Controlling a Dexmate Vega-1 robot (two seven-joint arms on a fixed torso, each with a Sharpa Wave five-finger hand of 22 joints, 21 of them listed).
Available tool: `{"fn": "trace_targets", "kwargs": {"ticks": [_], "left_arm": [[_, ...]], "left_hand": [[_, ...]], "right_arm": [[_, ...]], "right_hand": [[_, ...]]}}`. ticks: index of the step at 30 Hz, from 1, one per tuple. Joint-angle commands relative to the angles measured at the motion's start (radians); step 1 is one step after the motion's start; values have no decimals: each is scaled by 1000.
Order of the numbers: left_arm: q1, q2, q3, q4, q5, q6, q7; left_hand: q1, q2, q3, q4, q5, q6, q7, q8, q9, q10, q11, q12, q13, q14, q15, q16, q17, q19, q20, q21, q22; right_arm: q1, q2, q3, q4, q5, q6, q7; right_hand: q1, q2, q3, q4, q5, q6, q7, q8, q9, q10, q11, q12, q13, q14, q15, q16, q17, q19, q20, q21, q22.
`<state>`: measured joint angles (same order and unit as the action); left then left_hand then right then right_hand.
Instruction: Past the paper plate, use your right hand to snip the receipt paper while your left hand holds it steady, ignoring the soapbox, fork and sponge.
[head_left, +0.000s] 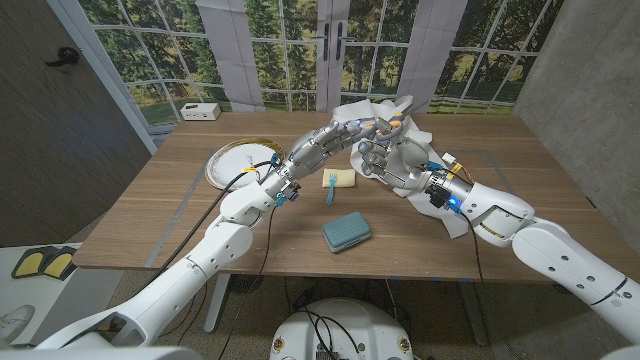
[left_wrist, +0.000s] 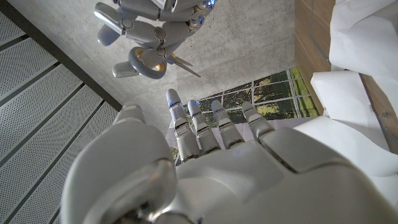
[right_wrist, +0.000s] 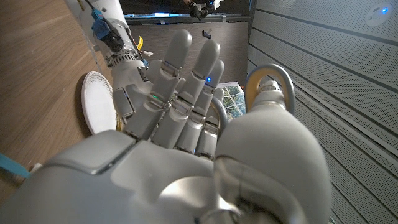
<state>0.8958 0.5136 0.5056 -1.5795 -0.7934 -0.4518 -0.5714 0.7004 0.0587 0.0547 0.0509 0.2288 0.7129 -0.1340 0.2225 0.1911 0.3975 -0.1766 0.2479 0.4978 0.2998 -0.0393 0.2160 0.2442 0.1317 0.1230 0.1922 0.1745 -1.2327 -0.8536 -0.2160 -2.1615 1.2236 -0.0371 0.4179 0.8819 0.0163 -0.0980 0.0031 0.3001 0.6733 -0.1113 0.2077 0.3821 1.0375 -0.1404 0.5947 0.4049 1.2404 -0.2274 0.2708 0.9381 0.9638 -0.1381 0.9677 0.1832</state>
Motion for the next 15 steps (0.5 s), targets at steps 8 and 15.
{"fn": "trace_targets", "kwargs": {"ticks": [8,15], "left_arm": [[-9,-13,1,20,-1,-18,-11],[-17,-18,5,26,1,-17,-13]], "left_hand": [[0,20,9,-3,-5,13,-6,-1,0,28,-8,14,6,18,-94,11,6,4,6,5,5],[1,23,10,-4,-5,12,-9,-4,0,31,-8,16,8,20,-94,13,7,5,7,6,5]], "right_arm": [[-10,-19,21,2,-58,53,19],[-40,-24,49,-11,-66,73,-8]], "right_hand": [[-31,-14,-74,31,11,-26,-6,-9,-57,-59,57,-98,-63,-61,6,-90,-158,14,-56,-21,0],[21,32,-75,28,30,33,-19,29,-77,-222,120,-247,-128,-138,2,-87,-285,-13,-57,-46,2]]}}
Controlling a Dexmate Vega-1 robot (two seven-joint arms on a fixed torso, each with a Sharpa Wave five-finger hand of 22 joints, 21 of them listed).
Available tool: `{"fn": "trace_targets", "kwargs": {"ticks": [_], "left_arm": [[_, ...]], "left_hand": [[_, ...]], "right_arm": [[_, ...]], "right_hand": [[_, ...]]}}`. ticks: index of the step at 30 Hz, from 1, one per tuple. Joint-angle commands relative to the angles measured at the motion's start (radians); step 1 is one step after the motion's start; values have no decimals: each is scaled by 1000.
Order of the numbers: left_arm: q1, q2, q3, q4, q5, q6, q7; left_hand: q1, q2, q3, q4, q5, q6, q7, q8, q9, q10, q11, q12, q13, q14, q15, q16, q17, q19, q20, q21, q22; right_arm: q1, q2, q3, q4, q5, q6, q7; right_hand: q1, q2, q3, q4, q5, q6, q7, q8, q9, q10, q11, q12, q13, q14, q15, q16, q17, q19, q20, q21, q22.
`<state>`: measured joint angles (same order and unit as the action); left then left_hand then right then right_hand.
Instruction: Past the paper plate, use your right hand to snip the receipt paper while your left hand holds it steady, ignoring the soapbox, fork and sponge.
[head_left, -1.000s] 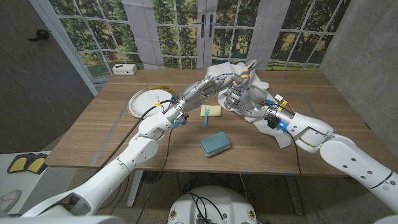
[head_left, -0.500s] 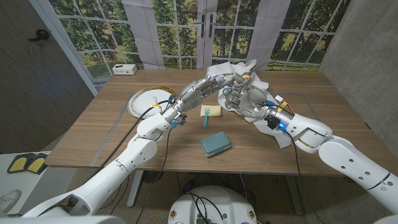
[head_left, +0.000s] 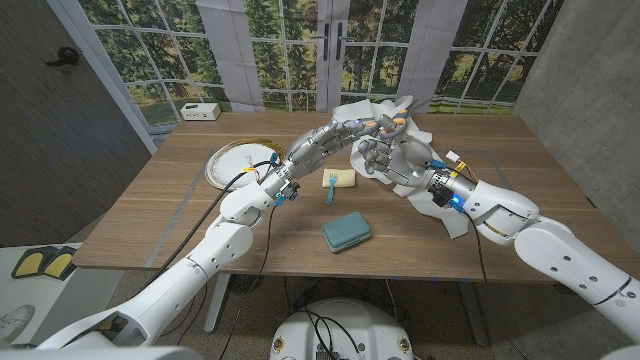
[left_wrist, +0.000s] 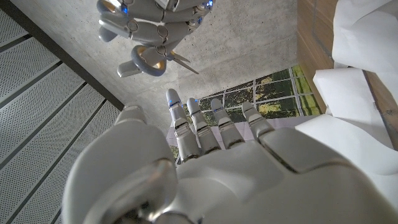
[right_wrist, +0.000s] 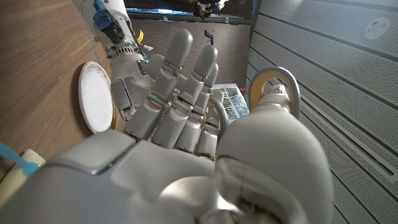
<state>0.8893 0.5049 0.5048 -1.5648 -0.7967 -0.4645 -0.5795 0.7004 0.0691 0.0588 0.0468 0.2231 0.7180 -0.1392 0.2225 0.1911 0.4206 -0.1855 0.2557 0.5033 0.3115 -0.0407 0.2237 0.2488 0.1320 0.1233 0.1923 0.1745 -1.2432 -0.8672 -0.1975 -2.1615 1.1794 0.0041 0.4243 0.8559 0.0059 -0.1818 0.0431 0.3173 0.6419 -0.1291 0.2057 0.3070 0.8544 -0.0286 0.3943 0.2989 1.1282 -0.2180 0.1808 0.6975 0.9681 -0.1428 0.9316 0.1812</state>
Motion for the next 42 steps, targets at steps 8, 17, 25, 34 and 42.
{"fn": "trace_targets", "kwargs": {"ticks": [8,17,25,34,42], "left_arm": [[-24,-16,11,25,5,-2,-16],[-32,-22,14,40,2,-3,-29],[-32,-25,15,44,1,-5,-34],[-19,-17,10,31,0,-7,-29],[-9,-5,4,17,1,-7,-23]], "left_hand": [[2,14,7,-1,1,4,-5,-7,-1,9,-2,10,5,11,-94,6,3,5,7,6,5],[2,18,7,-1,0,11,-7,-7,-1,10,-5,11,7,10,-94,6,4,5,9,6,5],[3,20,9,-2,0,16,-9,-8,-1,14,-7,13,9,11,-95,7,4,4,11,6,5],[6,24,11,-4,0,23,-9,-8,-2,13,-3,13,11,14,-97,8,5,5,12,6,5],[9,23,12,-7,0,20,-12,-12,-2,9,-7,11,12,7,-95,6,5,7,14,7,6]], "right_arm": [[-46,-20,47,-19,-32,38,-27],[-55,-29,62,-22,-34,38,-28],[-63,-38,70,-23,-48,35,-39],[-67,-42,72,-21,-55,29,-45],[-72,-28,61,-26,-50,26,-66]], "right_hand": [[109,75,15,-31,6,150,-8,79,32,-124,20,-139,-60,-141,-5,-2,-140,-73,-52,-36,6],[130,85,14,-38,-3,209,1,124,81,-147,27,-167,-70,-199,11,-1,-181,-91,-45,-44,5],[133,84,8,-40,-11,228,3,147,117,-187,36,-189,-76,-234,33,2,-206,-104,-36,-50,4],[134,85,2,-40,-18,236,16,162,149,-174,16,-186,-80,-234,38,14,-227,-99,-33,-49,2],[196,108,21,-70,-24,273,62,207,221,-112,-53,-170,-78,-183,-9,43,-256,-83,-61,-46,3]]}}
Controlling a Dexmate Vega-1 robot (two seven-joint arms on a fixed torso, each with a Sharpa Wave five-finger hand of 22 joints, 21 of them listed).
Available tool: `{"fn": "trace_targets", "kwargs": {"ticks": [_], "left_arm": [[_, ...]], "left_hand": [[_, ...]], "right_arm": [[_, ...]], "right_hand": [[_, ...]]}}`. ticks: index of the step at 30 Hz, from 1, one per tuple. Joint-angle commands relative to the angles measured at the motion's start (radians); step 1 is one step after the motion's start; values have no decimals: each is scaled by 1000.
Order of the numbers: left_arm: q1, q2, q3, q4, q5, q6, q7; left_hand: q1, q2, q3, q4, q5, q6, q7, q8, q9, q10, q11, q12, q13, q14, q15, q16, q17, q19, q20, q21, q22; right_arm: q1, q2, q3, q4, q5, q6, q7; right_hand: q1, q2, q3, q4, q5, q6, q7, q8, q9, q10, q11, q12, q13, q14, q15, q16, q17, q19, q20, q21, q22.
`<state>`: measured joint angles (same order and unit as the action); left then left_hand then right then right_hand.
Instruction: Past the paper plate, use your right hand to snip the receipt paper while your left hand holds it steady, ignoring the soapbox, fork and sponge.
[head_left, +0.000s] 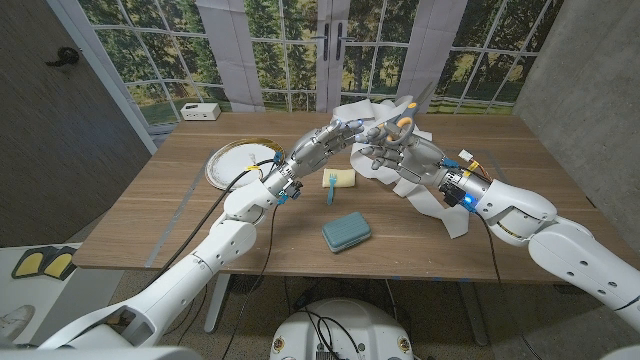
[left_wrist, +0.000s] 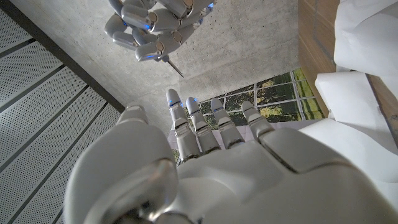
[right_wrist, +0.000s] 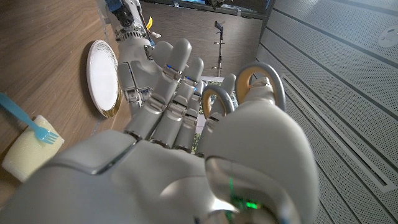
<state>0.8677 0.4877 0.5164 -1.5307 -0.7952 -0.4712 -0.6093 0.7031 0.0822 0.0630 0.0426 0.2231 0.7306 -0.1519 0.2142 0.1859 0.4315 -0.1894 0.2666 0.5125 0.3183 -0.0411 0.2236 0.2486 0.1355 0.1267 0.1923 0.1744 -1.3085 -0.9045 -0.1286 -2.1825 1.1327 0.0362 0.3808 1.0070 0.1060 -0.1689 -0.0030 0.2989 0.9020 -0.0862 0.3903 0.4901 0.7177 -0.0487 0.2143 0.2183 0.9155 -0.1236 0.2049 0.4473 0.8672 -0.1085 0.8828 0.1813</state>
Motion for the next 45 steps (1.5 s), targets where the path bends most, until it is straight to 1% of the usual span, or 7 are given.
{"fn": "trace_targets", "kwargs": {"ticks": [1,13,22,26,27,36,45], "left_arm": [[13,13,-8,-18,-1,0,6],[28,23,-12,-33,-4,-4,11],[38,32,-16,-45,-3,-8,13],[43,39,-18,-50,-4,-6,15],[44,40,-19,-51,-3,-7,15],[48,43,-21,-52,-7,-11,12],[53,42,-22,-59,-10,-14,17]], "left_hand": [[6,10,7,-3,-1,5,-1,-5,3,-1,-3,1,3,0,-95,6,5,3,10,7,6],[8,12,9,-5,-1,15,1,-3,3,6,-7,3,4,3,-93,7,6,4,11,7,6],[10,14,10,-6,-1,20,-1,-4,3,5,-2,3,4,5,-94,8,6,4,12,8,6],[11,15,11,-7,-1,21,-1,-4,3,5,-3,3,4,6,-95,8,6,4,13,7,6],[11,15,11,-8,-1,22,-1,-4,3,5,-3,2,4,6,-95,8,6,4,12,7,6],[14,18,13,-9,-1,23,-2,-5,3,9,-2,4,5,9,-98,10,6,5,12,8,6],[17,21,15,-11,-1,25,-5,-6,3,9,-5,3,5,11,-100,11,7,7,18,9,6]], "right_arm": [[-7,9,-8,-6,0,-9,-24],[2,-11,-12,-5,-16,-10,11],[1,-4,-14,0,2,-11,9],[-2,-5,-13,-3,-4,-11,-2],[-2,-5,-14,-3,0,-15,-6],[-9,1,-12,-3,12,-19,-21],[-20,4,-8,-5,10,-14,-25]], "right_hand": [[48,11,10,-26,-7,18,21,29,46,33,-43,14,5,33,-103,22,-5,15,-96,2,4],[71,27,22,-38,-30,-22,4,80,158,132,-55,52,57,45,-100,48,14,3,-97,3,8],[47,20,11,-27,-43,-4,-5,223,339,80,-25,23,103,13,-96,55,33,-9,-90,7,8],[44,23,10,-26,-44,-11,-11,302,448,52,5,-4,96,-1,-94,46,19,-10,-88,12,8],[45,22,11,-28,-44,-25,-15,348,517,23,12,-20,87,-2,-95,47,14,-10,-86,15,7],[38,17,9,-28,-46,-94,-3,436,663,-16,11,-27,67,-13,-91,46,7,-11,-88,21,6],[20,18,4,-20,-40,-138,-20,570,757,49,9,-7,46,-4,-92,53,-5,4,-96,30,5]]}}
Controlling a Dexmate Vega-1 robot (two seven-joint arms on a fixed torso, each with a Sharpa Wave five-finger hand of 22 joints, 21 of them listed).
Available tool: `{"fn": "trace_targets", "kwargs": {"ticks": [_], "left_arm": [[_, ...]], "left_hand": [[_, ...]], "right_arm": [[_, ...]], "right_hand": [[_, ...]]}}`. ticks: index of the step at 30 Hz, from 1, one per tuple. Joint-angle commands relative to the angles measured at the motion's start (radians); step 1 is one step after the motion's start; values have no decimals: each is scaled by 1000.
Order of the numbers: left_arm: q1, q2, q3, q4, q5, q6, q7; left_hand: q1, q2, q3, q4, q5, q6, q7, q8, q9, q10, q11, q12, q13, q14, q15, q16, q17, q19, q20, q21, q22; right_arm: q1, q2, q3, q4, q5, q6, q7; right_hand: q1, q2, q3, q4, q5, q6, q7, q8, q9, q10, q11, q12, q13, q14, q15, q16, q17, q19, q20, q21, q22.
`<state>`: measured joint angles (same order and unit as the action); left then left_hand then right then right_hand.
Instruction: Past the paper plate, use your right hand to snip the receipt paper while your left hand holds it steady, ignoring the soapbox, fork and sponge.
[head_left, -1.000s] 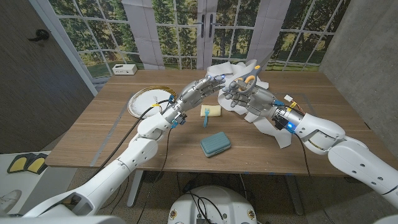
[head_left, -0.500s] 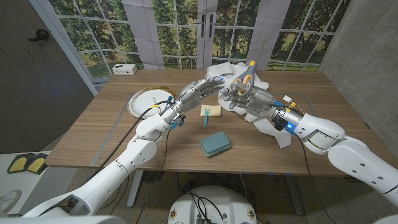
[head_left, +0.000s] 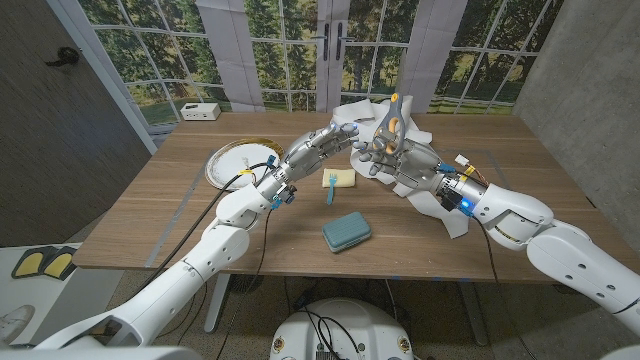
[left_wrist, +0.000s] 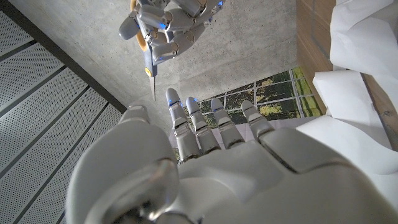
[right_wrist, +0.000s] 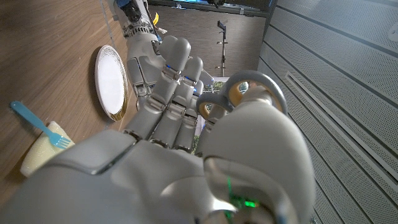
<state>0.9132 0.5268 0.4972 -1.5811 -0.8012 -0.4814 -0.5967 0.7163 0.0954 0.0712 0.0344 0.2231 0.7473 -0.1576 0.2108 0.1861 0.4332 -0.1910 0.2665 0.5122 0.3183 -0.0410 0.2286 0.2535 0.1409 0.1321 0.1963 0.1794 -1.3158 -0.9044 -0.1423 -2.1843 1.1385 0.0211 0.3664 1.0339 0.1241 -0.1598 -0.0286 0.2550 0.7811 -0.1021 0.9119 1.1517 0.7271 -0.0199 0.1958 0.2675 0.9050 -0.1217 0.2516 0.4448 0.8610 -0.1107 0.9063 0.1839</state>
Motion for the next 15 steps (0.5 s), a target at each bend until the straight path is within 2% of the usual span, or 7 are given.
{"fn": "trace_targets", "kwargs": {"ticks": [1,6,8,12,13,14,15], "left_arm": [[8,3,-3,-10,-2,-3,6],[12,4,-3,-15,-1,-2,13],[13,4,-3,-16,-3,-1,14],[14,3,-3,-17,-2,-1,16],[14,2,-2,-15,-2,-2,16],[14,1,-2,-14,-3,-3,15],[14,0,-2,-14,-2,-4,16]], "left_hand": [[4,8,7,-3,-1,8,0,-3,2,7,-4,3,5,11,-101,5,2,1,13,5,1],[5,9,8,-4,-1,8,-2,-4,2,8,-5,3,5,13,-100,6,2,1,14,5,2],[5,9,8,-4,-1,8,-2,-4,2,10,-4,4,6,13,-101,6,2,3,13,5,2],[5,10,8,-5,-1,8,-2,-5,2,12,-4,5,6,15,-101,7,2,5,13,6,2],[5,10,8,-5,-1,8,-4,-5,2,12,-4,5,6,15,-101,7,2,5,13,6,2],[5,11,9,-5,-1,8,-4,-5,2,13,-5,5,6,18,-101,8,2,5,13,6,2],[5,11,9,-5,-1,7,-4,-6,2,13,-6,5,6,18,-101,8,2,5,13,6,2]], "right_arm": [[-15,0,10,-9,2,-2,-20],[-17,-10,13,-14,-12,-2,-18],[-21,-11,15,-18,-15,-4,-26],[-23,-17,15,-23,-15,-12,-33],[-27,-19,17,-27,-26,-10,-43],[-24,-19,15,-23,-28,-6,-31],[-26,-17,16,-23,-19,-9,-34]], "right_hand": [[-9,1,-5,7,5,-13,-6,69,97,50,-22,14,-5,7,-93,7,-4,10,-94,6,2],[-6,8,-1,6,9,-30,-9,123,99,66,-24,15,-9,15,-94,11,-8,14,-96,7,1],[-3,16,5,6,11,-45,-10,177,98,88,-40,22,-7,18,-94,13,-12,12,-95,7,2],[-2,17,6,6,11,-56,-10,217,97,93,-51,24,-1,19,-95,13,-15,13,-99,7,1],[-1,18,7,6,12,-52,-9,240,96,102,-54,28,2,22,-96,14,-17,14,-100,7,1],[-1,18,7,5,12,-52,-12,245,96,101,-55,28,3,22,-97,14,-17,13,-100,6,1],[3,19,10,3,12,-59,-10,271,95,119,-61,35,8,26,-98,19,-14,12,-98,5,1]]}}
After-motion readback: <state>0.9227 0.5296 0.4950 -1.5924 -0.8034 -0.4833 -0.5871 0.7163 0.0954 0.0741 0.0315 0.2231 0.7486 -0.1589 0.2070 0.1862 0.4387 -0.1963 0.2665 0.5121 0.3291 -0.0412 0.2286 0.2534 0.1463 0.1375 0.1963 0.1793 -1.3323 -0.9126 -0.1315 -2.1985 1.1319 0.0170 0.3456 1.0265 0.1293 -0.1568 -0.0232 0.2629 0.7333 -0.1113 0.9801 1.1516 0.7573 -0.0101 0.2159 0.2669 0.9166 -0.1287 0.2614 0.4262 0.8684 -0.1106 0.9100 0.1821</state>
